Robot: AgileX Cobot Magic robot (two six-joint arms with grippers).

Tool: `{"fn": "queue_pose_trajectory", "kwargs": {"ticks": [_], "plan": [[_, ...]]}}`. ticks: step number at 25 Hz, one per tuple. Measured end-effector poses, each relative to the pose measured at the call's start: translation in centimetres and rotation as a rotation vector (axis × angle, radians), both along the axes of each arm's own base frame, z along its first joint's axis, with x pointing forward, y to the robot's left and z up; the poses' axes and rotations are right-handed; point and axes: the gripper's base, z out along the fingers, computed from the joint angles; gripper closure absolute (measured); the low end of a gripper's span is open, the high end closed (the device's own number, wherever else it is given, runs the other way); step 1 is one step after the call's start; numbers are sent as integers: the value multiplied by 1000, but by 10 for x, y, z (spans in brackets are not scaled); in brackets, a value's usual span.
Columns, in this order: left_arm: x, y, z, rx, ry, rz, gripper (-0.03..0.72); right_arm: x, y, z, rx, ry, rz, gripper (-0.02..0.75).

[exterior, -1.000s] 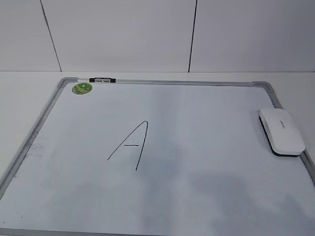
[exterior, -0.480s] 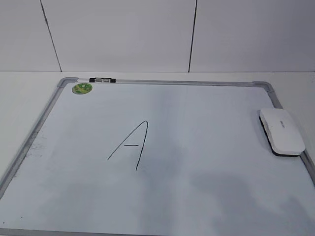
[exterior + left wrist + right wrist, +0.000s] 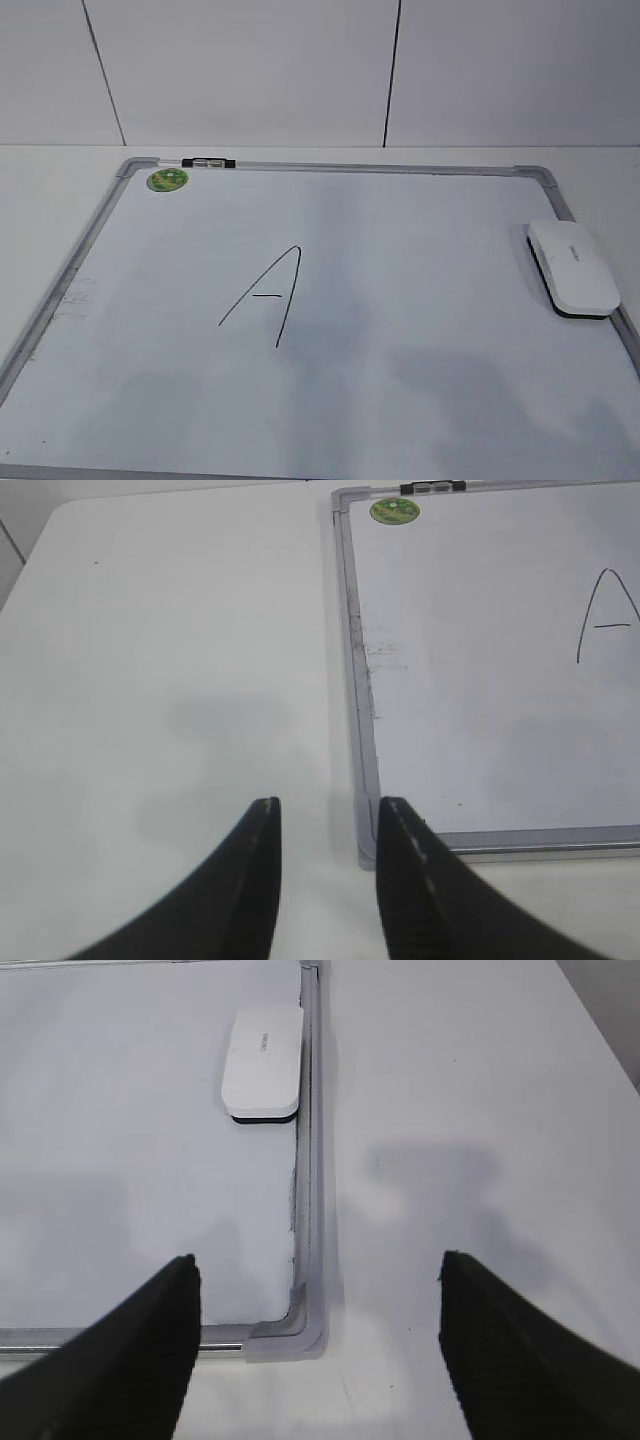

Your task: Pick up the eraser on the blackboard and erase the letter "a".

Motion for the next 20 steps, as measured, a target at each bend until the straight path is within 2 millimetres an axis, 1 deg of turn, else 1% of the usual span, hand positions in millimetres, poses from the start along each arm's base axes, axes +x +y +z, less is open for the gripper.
{"fn": "queue_pose_trajectory", "kwargs": {"ticks": [20], "plan": [[0, 0, 0, 0, 0, 2, 443, 0, 0, 0, -1, 0, 0, 145]]}}
